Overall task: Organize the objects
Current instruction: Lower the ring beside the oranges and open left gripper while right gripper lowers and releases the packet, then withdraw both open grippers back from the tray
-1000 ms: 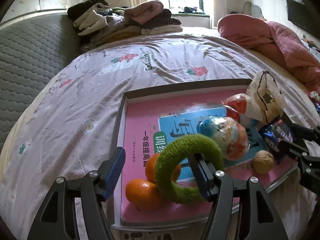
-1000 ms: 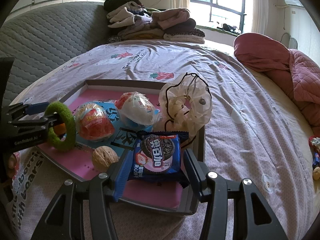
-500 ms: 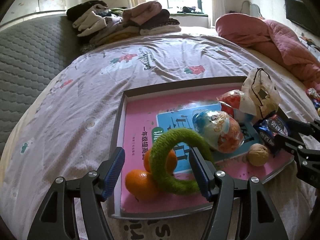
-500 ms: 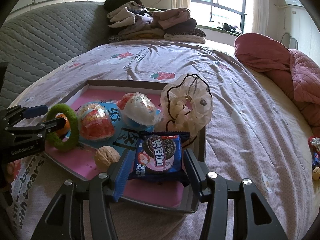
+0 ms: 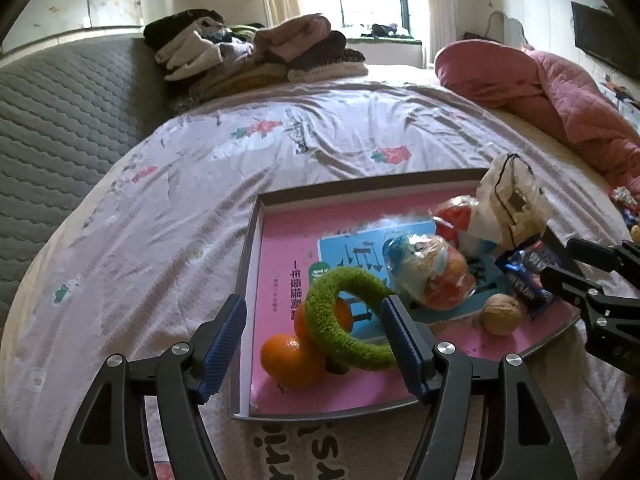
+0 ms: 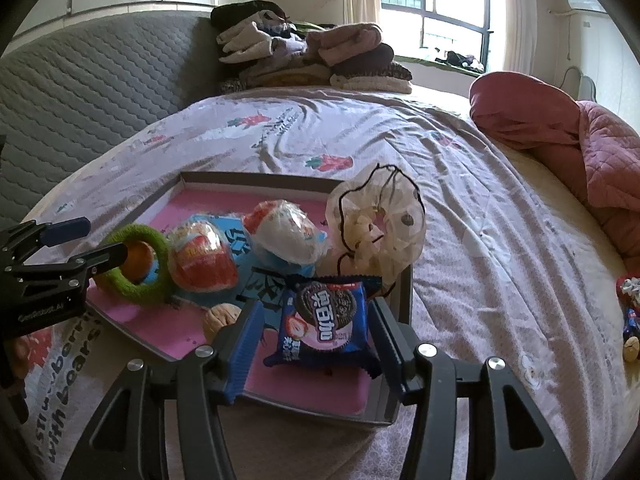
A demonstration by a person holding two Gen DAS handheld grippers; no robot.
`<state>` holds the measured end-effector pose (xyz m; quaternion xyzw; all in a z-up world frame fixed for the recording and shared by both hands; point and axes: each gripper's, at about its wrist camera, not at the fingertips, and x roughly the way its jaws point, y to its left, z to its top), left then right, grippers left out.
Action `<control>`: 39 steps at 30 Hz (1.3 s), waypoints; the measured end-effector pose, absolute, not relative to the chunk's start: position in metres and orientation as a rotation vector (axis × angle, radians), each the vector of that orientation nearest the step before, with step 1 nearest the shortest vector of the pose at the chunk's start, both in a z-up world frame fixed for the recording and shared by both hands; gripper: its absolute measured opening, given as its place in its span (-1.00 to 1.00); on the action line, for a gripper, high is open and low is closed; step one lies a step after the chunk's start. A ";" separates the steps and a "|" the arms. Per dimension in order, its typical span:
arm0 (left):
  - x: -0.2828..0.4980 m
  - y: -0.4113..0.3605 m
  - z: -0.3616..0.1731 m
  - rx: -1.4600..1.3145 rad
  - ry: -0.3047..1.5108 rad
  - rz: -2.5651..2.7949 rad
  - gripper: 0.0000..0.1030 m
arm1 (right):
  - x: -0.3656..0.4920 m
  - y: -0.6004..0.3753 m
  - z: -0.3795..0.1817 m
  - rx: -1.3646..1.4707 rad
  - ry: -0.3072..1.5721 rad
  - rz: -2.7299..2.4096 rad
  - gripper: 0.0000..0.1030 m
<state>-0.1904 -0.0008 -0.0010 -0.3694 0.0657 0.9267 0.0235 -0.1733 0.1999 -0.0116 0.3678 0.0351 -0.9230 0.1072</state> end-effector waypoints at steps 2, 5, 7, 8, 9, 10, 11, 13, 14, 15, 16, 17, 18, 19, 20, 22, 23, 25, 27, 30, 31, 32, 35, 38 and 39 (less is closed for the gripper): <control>-0.187 0.001 0.004 -1.126 0.205 2.873 0.39 | -0.172 0.199 -0.008 1.070 0.098 -2.716 0.06; -0.183 0.003 0.008 -1.111 0.208 2.882 0.40 | -0.169 0.198 -0.001 1.046 0.095 -2.719 0.06; -0.181 0.004 0.012 -1.101 0.201 2.887 0.41 | -0.167 0.198 0.003 1.030 0.091 -2.721 0.06; -0.180 0.004 0.013 -1.097 0.199 2.890 0.41 | -0.166 0.197 0.005 1.023 0.092 -2.723 0.06; -0.179 0.004 0.015 -1.091 0.196 2.895 0.41 | -0.164 0.196 0.008 1.009 0.100 -2.733 0.06; -0.177 0.003 0.017 -1.080 0.195 2.905 0.41 | -0.162 0.196 0.011 0.995 0.108 -2.742 0.06; -0.175 0.004 0.020 -1.063 0.201 2.916 0.41 | -0.161 0.196 0.013 0.984 0.113 -2.746 0.06; -0.173 0.005 0.023 -1.050 0.210 2.926 0.42 | -0.158 0.194 0.018 0.964 0.120 -2.747 0.06; -0.171 0.005 0.025 -1.044 0.204 2.929 0.42 | -0.156 0.194 0.021 0.955 0.120 -2.749 0.06; -0.170 0.005 0.027 -1.037 0.195 2.929 0.42 | -0.155 0.193 0.023 0.944 0.120 -2.749 0.06; -0.169 0.005 0.029 -1.033 0.189 2.929 0.42 | -0.152 0.192 0.025 0.933 0.122 -2.749 0.06; -0.167 0.005 0.032 -1.022 0.180 2.934 0.43 | -0.151 0.191 0.027 0.925 0.128 -2.751 0.07; -0.165 0.005 0.034 -1.012 0.175 2.939 0.43 | -0.149 0.189 0.029 0.911 0.140 -2.756 0.07; -0.163 0.005 0.036 -1.000 0.171 2.943 0.43 | -0.148 0.188 0.031 0.898 0.151 -2.761 0.09; -0.161 0.005 0.039 -0.986 0.175 2.949 0.43 | -0.146 0.187 0.033 0.884 0.166 -2.765 0.10; -0.158 0.007 0.044 -0.964 0.181 2.962 0.44 | -0.142 0.184 0.037 0.854 0.189 -2.772 0.11; -0.157 0.007 0.045 -0.957 0.181 2.965 0.44 | -0.140 0.183 0.039 0.845 0.193 -2.773 0.11; -0.154 0.007 0.049 -0.946 0.167 2.966 0.45 | -0.137 0.183 0.044 0.822 0.185 -2.771 0.12; -0.152 0.008 0.053 -0.938 0.162 2.966 0.46 | -0.135 0.183 0.048 0.808 0.177 -2.771 0.14; -0.146 0.011 0.057 -0.918 0.159 2.966 0.47 | -0.131 0.183 0.053 0.786 0.160 -2.773 0.16; -0.144 0.012 0.059 -0.908 0.159 2.969 0.47 | -0.130 0.183 0.055 0.781 0.157 -2.776 0.17; -0.142 0.013 0.060 -0.901 0.158 2.972 0.48 | -0.128 0.184 0.056 0.776 0.155 -2.779 0.18; -0.135 0.015 0.065 -0.880 0.159 2.978 0.50 | -0.125 0.184 0.060 0.767 0.142 -2.781 0.19; -0.129 0.016 0.069 -0.864 0.158 2.986 0.50 | -0.119 0.185 0.064 0.751 0.136 -2.790 0.21; -0.128 0.015 0.069 -0.862 0.155 2.986 0.50 | -0.117 0.185 0.066 0.745 0.131 -2.793 0.22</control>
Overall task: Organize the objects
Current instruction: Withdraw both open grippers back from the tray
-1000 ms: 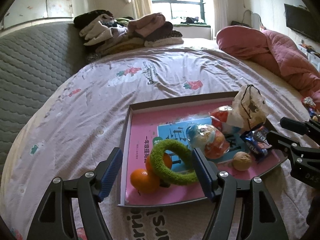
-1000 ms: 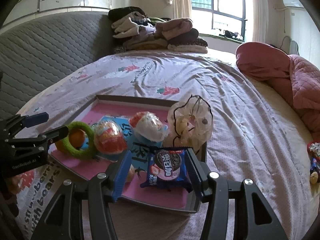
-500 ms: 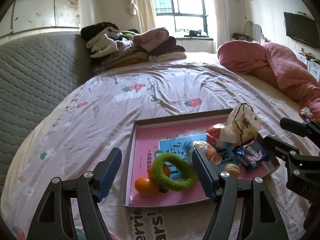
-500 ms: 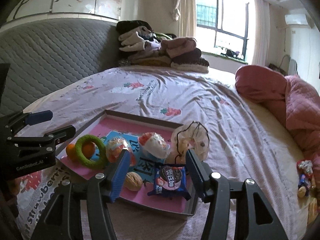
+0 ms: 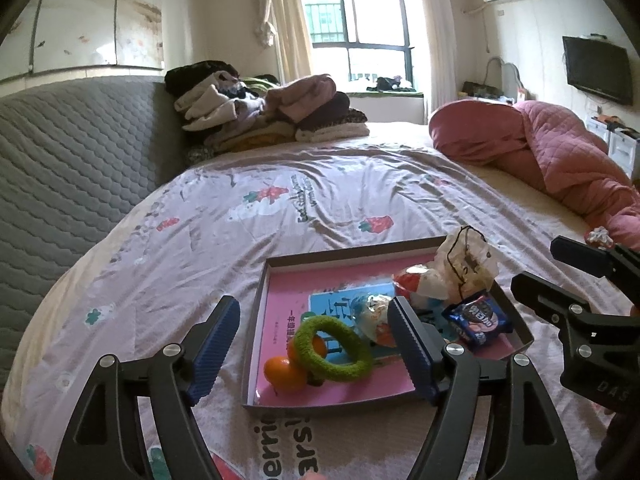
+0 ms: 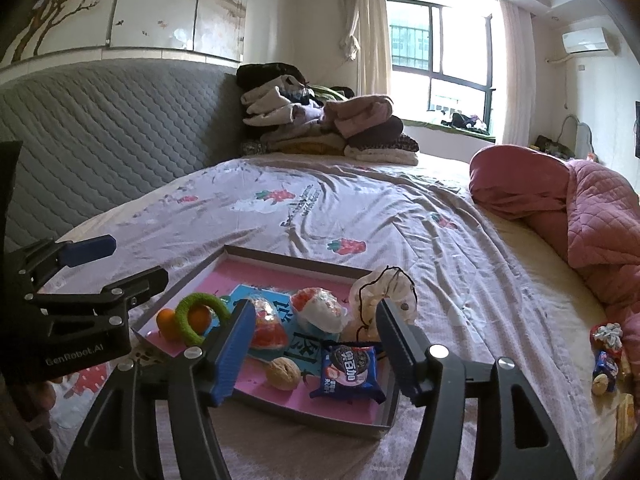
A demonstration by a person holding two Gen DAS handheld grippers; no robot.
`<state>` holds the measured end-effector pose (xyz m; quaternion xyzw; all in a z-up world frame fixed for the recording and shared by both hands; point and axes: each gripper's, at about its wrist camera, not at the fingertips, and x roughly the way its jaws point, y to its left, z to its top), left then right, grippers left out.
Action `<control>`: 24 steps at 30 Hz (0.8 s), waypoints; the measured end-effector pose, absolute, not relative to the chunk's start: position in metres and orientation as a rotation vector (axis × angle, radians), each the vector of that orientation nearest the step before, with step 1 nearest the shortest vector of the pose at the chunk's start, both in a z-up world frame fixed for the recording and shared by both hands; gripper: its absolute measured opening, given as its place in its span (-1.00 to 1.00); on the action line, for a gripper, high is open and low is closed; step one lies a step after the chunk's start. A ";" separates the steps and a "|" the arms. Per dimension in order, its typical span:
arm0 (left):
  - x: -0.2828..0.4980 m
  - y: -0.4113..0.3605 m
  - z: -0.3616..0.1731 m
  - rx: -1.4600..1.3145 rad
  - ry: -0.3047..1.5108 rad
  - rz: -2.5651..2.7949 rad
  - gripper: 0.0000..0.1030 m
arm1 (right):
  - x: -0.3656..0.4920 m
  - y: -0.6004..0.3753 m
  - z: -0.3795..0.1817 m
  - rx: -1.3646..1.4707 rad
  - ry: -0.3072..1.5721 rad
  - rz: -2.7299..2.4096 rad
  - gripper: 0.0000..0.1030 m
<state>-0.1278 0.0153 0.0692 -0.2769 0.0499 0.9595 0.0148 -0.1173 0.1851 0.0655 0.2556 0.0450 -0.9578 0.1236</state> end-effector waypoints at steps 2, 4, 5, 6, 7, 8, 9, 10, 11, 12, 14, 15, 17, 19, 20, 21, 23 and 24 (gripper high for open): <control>-0.123 0.014 0.070 -0.860 0.142 2.985 0.51 | -0.113 0.186 0.068 0.737 0.122 -2.792 0.24; -0.118 0.013 0.069 -0.870 0.133 2.979 0.51 | -0.110 0.186 0.070 0.727 0.118 -2.795 0.25; -0.116 0.012 0.069 -0.872 0.130 2.980 0.51 | -0.108 0.185 0.070 0.725 0.117 -2.796 0.25; -0.114 0.012 0.069 -0.873 0.130 2.984 0.51 | -0.106 0.185 0.070 0.720 0.117 -2.797 0.26; -0.110 0.011 0.069 -0.872 0.125 2.983 0.51 | -0.104 0.185 0.071 0.719 0.118 -2.797 0.26; -0.108 0.011 0.070 -0.871 0.119 2.980 0.51 | -0.104 0.185 0.071 0.717 0.117 -2.798 0.26; -0.106 0.010 0.070 -0.869 0.116 2.981 0.51 | -0.102 0.185 0.071 0.713 0.114 -2.800 0.26; -0.104 0.010 0.071 -0.864 0.111 2.985 0.51 | -0.101 0.185 0.071 0.712 0.112 -2.800 0.26; -0.100 0.008 0.071 -0.860 0.101 2.988 0.51 | -0.099 0.186 0.071 0.710 0.108 -2.801 0.26; -0.099 0.008 0.072 -0.859 0.094 2.987 0.51 | -0.097 0.186 0.071 0.708 0.102 -2.803 0.26; -0.094 0.006 0.073 -0.852 0.080 2.992 0.51 | -0.092 0.188 0.071 0.707 0.088 -2.803 0.26; -0.092 0.006 0.073 -0.844 0.080 2.996 0.51 | -0.090 0.189 0.070 0.705 0.084 -2.805 0.26; -0.087 0.005 0.072 -0.831 0.079 2.999 0.51 | -0.086 0.189 0.069 0.702 0.084 -2.809 0.26; -0.083 0.005 0.071 -0.832 0.063 2.989 0.51 | -0.082 0.189 0.068 0.695 0.086 -2.818 0.27; -0.080 0.005 0.069 -0.836 0.063 2.987 0.51 | -0.080 0.189 0.066 0.693 0.084 -2.821 0.28; -0.079 0.005 0.067 -0.836 0.064 2.989 0.51 | -0.079 0.189 0.065 0.698 0.083 -2.820 0.31; -0.075 0.005 0.065 -0.831 0.063 2.992 0.51 | -0.076 0.189 0.063 0.700 0.075 -2.822 0.41; -0.073 0.004 0.064 -0.827 0.061 2.993 0.51 | -0.073 0.189 0.061 0.700 0.073 -2.826 0.43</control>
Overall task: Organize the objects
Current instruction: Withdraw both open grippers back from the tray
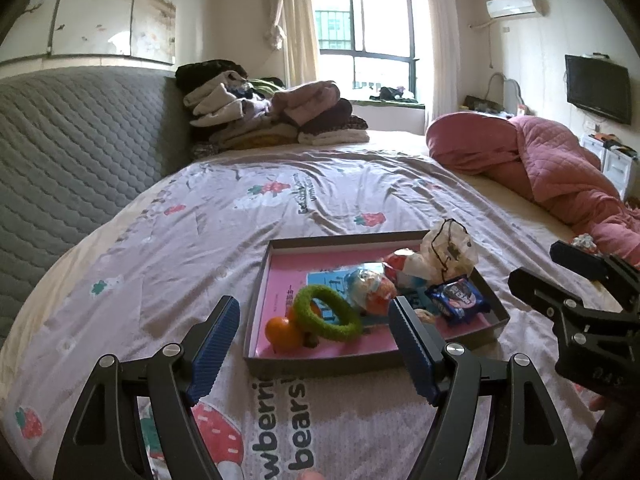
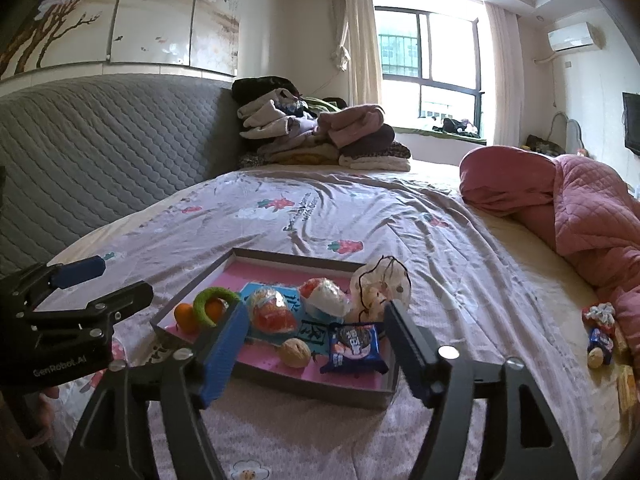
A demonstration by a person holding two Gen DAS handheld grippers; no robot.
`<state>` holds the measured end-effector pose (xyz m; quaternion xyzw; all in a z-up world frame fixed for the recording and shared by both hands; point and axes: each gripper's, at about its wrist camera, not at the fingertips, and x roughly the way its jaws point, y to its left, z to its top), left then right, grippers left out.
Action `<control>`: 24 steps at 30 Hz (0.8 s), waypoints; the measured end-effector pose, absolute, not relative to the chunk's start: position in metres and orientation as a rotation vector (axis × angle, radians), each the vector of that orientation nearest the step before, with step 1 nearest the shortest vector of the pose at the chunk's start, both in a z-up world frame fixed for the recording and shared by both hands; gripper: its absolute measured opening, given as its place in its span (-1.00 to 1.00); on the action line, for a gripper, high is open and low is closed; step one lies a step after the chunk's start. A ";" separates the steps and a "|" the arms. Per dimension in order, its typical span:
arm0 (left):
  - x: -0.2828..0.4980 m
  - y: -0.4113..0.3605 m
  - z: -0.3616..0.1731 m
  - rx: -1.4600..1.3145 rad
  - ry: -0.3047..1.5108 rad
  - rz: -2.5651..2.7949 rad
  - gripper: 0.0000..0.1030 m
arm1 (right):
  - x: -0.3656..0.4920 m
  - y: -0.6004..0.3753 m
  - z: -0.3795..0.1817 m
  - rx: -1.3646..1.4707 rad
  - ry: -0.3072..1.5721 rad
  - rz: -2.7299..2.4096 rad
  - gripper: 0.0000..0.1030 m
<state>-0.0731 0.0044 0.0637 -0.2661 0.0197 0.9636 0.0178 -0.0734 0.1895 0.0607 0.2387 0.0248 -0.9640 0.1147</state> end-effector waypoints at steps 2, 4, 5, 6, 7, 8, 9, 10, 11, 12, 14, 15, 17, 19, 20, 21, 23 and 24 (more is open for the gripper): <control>-0.071 0.004 0.061 -0.827 0.066 2.995 0.51 | -0.071 0.188 0.057 0.700 0.089 -2.832 0.43; -0.070 0.004 0.059 -0.829 0.072 3.003 0.51 | -0.068 0.186 0.055 0.703 0.103 -2.837 0.43; -0.069 0.003 0.058 -0.830 0.066 3.008 0.51 | -0.068 0.185 0.053 0.708 0.108 -2.837 0.43; -0.068 0.003 0.056 -0.831 0.060 3.008 0.51 | -0.067 0.184 0.052 0.709 0.110 -2.836 0.43; -0.068 0.003 0.055 -0.834 0.059 3.008 0.51 | -0.066 0.182 0.051 0.713 0.113 -2.835 0.43; -0.067 0.002 0.054 -0.838 0.060 3.009 0.51 | -0.066 0.182 0.049 0.717 0.113 -2.834 0.43; -0.067 0.002 0.053 -0.843 0.063 3.009 0.51 | -0.065 0.181 0.048 0.716 0.113 -2.834 0.43; -0.066 0.002 0.052 -0.846 0.063 3.007 0.51 | -0.064 0.180 0.047 0.720 0.113 -2.829 0.43; -0.066 0.002 0.051 -0.847 0.064 3.006 0.51 | -0.064 0.179 0.046 0.729 0.118 -2.827 0.43; -0.067 0.002 0.050 -0.851 0.066 3.007 0.51 | -0.064 0.179 0.045 0.734 0.121 -2.828 0.43; -0.066 0.002 0.049 -0.853 0.065 3.004 0.51 | -0.063 0.179 0.043 0.737 0.115 -2.828 0.43; -0.066 0.002 0.049 -0.855 0.066 3.006 0.51 | -0.063 0.179 0.043 0.739 0.113 -2.829 0.43; -0.066 0.002 0.048 -0.855 0.068 3.004 0.51 | -0.063 0.179 0.042 0.744 0.111 -2.830 0.43; -0.066 0.002 0.045 -0.864 0.072 3.004 0.51 | -0.063 0.179 0.041 0.749 0.106 -2.828 0.43; -0.066 0.003 0.043 -0.868 0.072 3.000 0.51 | -0.062 0.179 0.040 0.752 0.106 -2.827 0.43; -0.067 0.004 0.041 -0.876 0.072 2.994 0.51 | -0.062 0.179 0.039 0.756 0.106 -2.829 0.43; -0.067 0.005 0.038 -0.884 0.072 2.988 0.51 | -0.062 0.178 0.037 0.762 0.110 -2.826 0.43; -0.066 0.005 0.037 -0.885 0.074 2.987 0.51 | -0.062 0.178 0.036 0.769 0.111 -2.829 0.43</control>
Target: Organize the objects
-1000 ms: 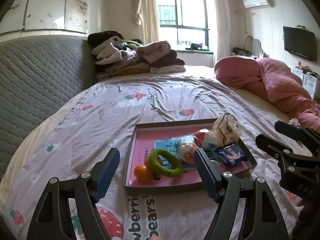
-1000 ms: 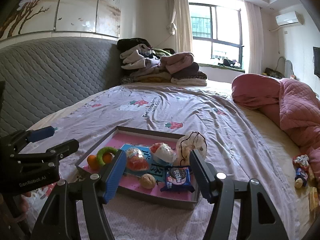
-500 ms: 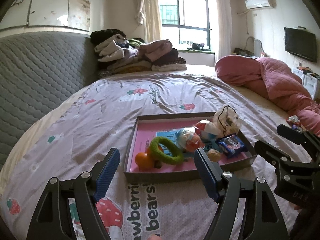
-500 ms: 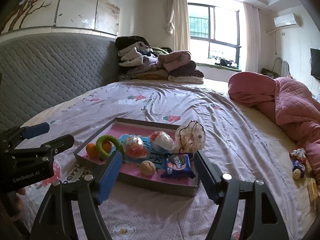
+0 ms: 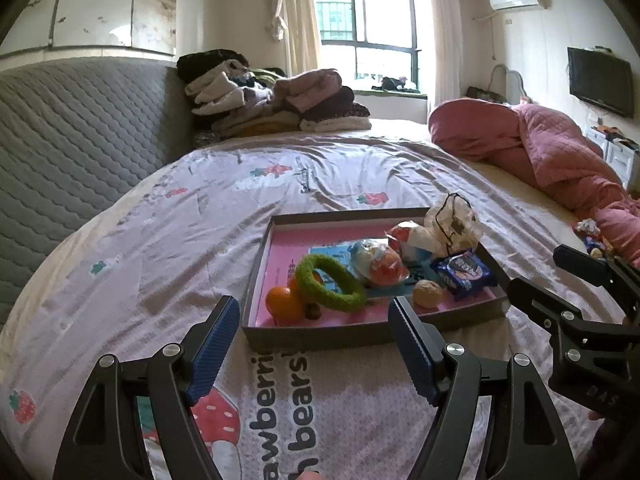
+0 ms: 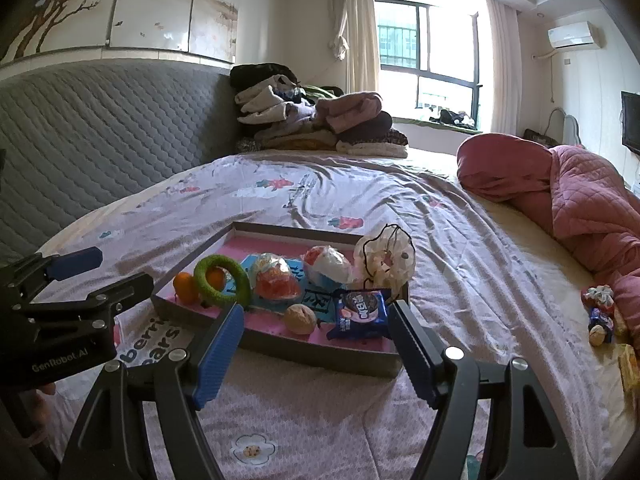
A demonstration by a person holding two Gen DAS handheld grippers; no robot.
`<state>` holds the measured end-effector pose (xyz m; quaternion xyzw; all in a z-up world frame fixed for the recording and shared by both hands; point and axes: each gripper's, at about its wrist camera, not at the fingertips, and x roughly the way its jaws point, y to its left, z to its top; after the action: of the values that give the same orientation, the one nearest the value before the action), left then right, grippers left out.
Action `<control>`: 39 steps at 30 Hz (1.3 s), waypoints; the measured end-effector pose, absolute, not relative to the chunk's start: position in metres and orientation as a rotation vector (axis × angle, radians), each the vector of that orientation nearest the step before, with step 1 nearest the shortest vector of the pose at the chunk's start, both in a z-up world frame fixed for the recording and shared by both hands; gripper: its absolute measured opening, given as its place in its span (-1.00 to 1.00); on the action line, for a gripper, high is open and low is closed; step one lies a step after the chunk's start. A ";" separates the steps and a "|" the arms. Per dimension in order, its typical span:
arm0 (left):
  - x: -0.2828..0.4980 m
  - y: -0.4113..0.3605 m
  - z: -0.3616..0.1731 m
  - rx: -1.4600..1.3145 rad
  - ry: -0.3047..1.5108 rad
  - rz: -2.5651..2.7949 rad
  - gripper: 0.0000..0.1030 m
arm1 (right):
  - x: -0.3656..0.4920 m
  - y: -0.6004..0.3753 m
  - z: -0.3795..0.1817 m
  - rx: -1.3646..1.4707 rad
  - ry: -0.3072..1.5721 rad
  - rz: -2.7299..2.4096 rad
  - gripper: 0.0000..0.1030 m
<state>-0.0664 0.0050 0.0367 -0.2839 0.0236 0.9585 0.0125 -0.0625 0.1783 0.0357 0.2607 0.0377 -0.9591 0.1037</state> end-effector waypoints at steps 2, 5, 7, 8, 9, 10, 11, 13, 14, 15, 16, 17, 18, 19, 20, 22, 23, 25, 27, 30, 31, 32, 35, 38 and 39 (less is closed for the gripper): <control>-0.066 0.005 0.035 -0.883 0.074 2.986 0.51 | -0.063 0.178 0.033 0.779 0.108 -2.828 0.43; -0.066 0.005 0.032 -0.890 0.063 2.981 0.51 | -0.065 0.180 0.028 0.802 0.099 -2.830 0.43; -0.066 0.004 0.029 -0.897 0.054 2.983 0.51 | -0.065 0.181 0.024 0.819 0.097 -2.833 0.43; -0.065 0.003 0.028 -0.901 0.052 2.982 0.51 | -0.066 0.181 0.023 0.822 0.096 -2.833 0.43; -0.065 0.003 0.027 -0.904 0.053 2.983 0.51 | -0.065 0.181 0.022 0.822 0.097 -2.836 0.43; -0.065 0.003 0.026 -0.907 0.055 2.987 0.51 | -0.065 0.181 0.021 0.821 0.098 -2.840 0.43; -0.066 0.002 0.025 -0.910 0.057 2.989 0.51 | -0.064 0.182 0.021 0.819 0.097 -2.842 0.43; -0.066 0.002 0.022 -0.917 0.058 2.993 0.51 | -0.063 0.183 0.019 0.819 0.088 -2.845 0.43; -0.065 0.001 0.021 -0.918 0.059 2.995 0.51 | -0.063 0.183 0.019 0.816 0.083 -2.844 0.43; -0.065 0.000 0.020 -0.920 0.057 2.998 0.51 | -0.062 0.184 0.018 0.816 0.083 -2.844 0.43; -0.065 0.000 0.018 -0.925 0.052 2.998 0.51 | -0.062 0.184 0.017 0.820 0.082 -2.847 0.43; -0.065 -0.001 0.016 -0.939 0.044 2.989 0.51 | -0.062 0.185 0.016 0.823 0.079 -2.848 0.43; -0.065 -0.001 0.014 -0.947 0.041 2.988 0.51 | -0.062 0.185 0.015 0.825 0.075 -2.845 0.43; -0.065 -0.001 0.012 -0.956 0.039 2.988 0.51 | -0.062 0.186 0.014 0.833 0.069 -2.845 0.43; -0.065 -0.001 0.011 -0.961 0.040 2.987 0.51 | -0.062 0.186 0.013 0.836 0.064 -2.844 0.43; -0.065 -0.001 0.008 -0.972 0.042 2.988 0.51 | -0.061 0.187 0.011 0.845 0.055 -2.840 0.43; -0.065 -0.001 0.006 -0.980 0.041 2.986 0.51 | -0.062 0.187 0.010 0.849 0.049 -2.840 0.43; -0.064 -0.001 0.004 -0.988 0.039 2.985 0.51 | -0.061 0.187 0.007 0.861 0.045 -2.833 0.43; -0.065 -0.002 0.001 -1.001 0.036 2.982 0.51 | -0.063 0.188 0.003 0.874 0.032 -2.825 0.43; -0.065 -0.003 -0.003 -1.021 0.029 2.974 0.51 | -0.063 0.190 -0.002 0.891 0.021 -2.824 0.43; -0.065 -0.003 -0.004 -1.025 0.026 2.972 0.51 | -0.063 0.190 -0.004 0.895 0.022 -2.824 0.43; -0.065 -0.003 -0.005 -1.031 0.027 2.967 0.51 | -0.064 0.191 -0.006 0.901 0.023 -2.827 0.43; -0.065 -0.002 -0.009 -1.044 0.031 2.965 0.51 | -0.063 0.192 -0.009 0.900 0.013 -2.829 0.43; -0.065 -0.003 -0.012 -1.052 0.022 2.964 0.51 | -0.061 0.192 -0.013 0.897 0.022 -2.829 0.43; -0.065 -0.004 -0.014 -1.056 0.019 2.964 0.51 | -0.060 0.192 -0.014 0.898 0.031 -2.832 0.43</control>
<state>-0.0651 -0.0037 -0.0136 -0.3355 0.0062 0.9420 -0.0025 -0.0605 0.1920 -0.0140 0.3012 0.0105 -0.9497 0.0852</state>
